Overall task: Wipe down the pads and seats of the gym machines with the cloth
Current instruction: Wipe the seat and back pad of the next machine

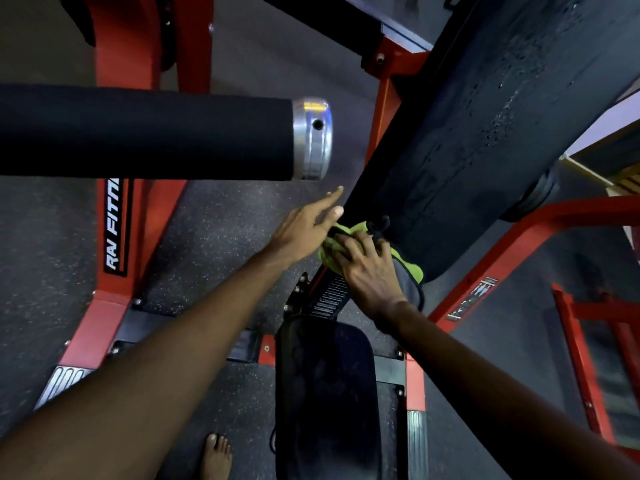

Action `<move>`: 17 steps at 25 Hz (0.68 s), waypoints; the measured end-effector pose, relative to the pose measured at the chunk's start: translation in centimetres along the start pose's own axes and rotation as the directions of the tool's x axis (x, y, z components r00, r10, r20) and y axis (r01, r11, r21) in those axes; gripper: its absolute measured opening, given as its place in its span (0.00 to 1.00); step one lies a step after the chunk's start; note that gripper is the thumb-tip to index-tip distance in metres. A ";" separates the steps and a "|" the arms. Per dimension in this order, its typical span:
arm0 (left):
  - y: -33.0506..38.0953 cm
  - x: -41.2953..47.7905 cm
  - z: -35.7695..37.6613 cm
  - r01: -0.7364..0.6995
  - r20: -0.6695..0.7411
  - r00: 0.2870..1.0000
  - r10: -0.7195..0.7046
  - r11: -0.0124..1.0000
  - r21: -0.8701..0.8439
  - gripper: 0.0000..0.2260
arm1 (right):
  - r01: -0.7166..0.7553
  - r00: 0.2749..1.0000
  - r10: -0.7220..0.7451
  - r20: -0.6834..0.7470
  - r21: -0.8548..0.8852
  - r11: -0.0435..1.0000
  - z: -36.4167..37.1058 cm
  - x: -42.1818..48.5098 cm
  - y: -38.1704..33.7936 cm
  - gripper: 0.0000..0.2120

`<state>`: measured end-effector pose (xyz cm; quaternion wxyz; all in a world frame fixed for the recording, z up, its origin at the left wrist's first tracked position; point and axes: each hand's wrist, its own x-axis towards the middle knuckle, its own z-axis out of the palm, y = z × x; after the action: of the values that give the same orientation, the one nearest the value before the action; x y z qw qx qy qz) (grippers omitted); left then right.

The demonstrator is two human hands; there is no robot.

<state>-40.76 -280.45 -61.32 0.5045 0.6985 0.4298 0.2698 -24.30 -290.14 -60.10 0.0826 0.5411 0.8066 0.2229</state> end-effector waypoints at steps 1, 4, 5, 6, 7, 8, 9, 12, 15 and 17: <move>0.4 0.5 0.2 -0.021 0.020 1.000 0.021 1.000 0.007 0.22 | 0.010 1.000 -0.010 0.001 0.016 1.000 0.4 -0.6 -0.1 0.31; 1.0 1.3 0.6 -0.030 -0.039 0.999 0.029 0.999 -0.039 0.20 | 0.021 0.999 -0.019 -0.028 0.049 0.999 0.9 -0.8 0.3 0.28; 1.1 1.5 0.7 -0.030 -0.061 0.998 0.027 0.999 -0.040 0.20 | 0.011 1.000 -0.009 -0.029 0.060 0.998 0.9 -0.8 0.4 0.28; 1.1 1.7 0.7 -0.027 -0.078 0.997 0.024 0.999 -0.040 0.20 | -0.007 0.999 0.009 -0.031 0.076 0.997 0.9 -0.8 0.4 0.28; 1.1 1.8 0.6 -0.021 -0.090 0.996 0.018 0.999 -0.039 0.20 | -0.027 0.999 0.030 -0.038 0.097 0.995 1.0 -0.9 0.3 0.28; 1.3 1.9 0.6 -0.016 -0.094 0.995 0.011 0.999 -0.046 0.20 | -0.043 0.998 0.049 -0.046 0.123 0.991 1.1 -1.2 0.3 0.27; 1.5 1.9 0.6 -0.014 -0.092 0.996 0.009 0.998 -0.062 0.21 | -0.055 0.997 0.064 -0.053 0.148 0.987 1.1 -1.6 0.4 0.26; 2.3 1.8 0.7 -0.036 -0.081 0.996 0.029 0.995 -0.095 0.26 | -0.159 0.984 0.174 -0.042 0.245 0.956 1.2 -3.3 2.4 0.23; 3.0 2.2 0.5 -0.028 -0.075 0.997 0.024 0.998 -0.060 0.30 | -0.425 0.878 0.478 -0.017 0.433 0.795 1.3 -4.9 4.3 0.28; 3.6 2.7 0.5 -0.032 -0.049 0.998 0.031 0.999 -0.023 0.35 | -0.454 0.807 0.587 -0.064 0.570 0.685 1.3 -4.7 4.3 0.27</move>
<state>-37.83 -278.78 -58.28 0.4980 0.6923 0.4276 0.2999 -18.34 -292.70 -59.80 -0.2353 0.7188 0.6504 0.0705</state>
